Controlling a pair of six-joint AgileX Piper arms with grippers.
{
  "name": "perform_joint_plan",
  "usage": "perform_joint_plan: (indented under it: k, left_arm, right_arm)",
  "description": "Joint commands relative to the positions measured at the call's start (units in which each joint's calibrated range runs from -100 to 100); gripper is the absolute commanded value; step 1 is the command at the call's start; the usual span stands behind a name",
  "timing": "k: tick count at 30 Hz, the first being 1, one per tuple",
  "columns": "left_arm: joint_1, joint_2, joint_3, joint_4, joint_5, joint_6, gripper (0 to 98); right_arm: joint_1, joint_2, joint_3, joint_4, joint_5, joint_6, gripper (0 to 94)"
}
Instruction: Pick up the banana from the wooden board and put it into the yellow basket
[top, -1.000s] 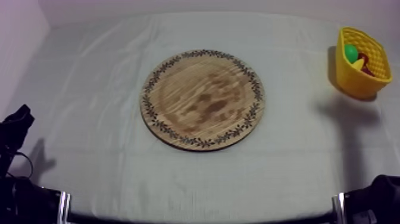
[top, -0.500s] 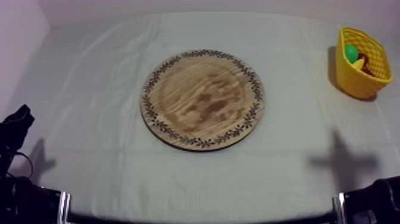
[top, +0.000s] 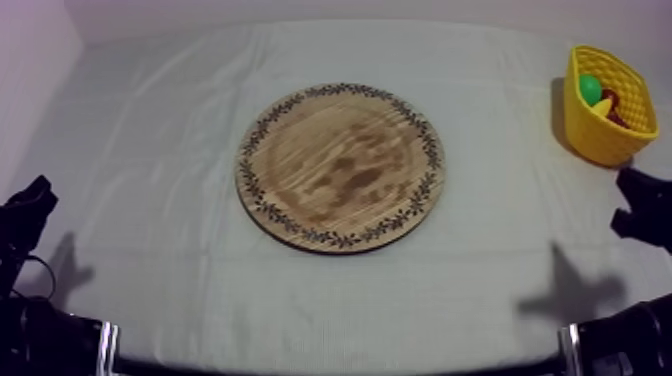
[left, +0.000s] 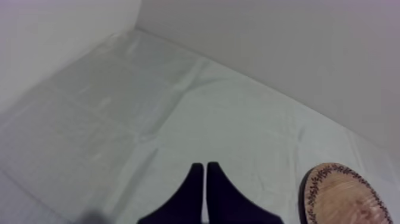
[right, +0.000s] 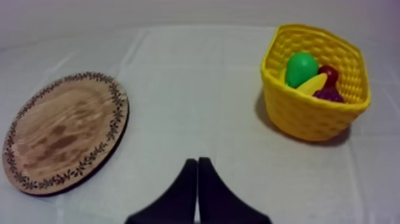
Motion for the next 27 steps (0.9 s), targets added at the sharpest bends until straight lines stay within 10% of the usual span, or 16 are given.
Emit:
perform_joint_plan:
  k: [1, 27]
  left_arm:
    - [0.0, 0.0, 0.0, -0.02, 0.0, 0.0, 0.1]
    - [0.0, 0.0, 0.0, -0.02, 0.0, 0.0, 0.1]
  right_arm:
    - [-0.2, -1.6, 3.7, 0.7, -1.1, -0.4, 0.2]
    - [-0.6, -2.8, 9.5, -1.3, -11.6, 7.8, 0.5]
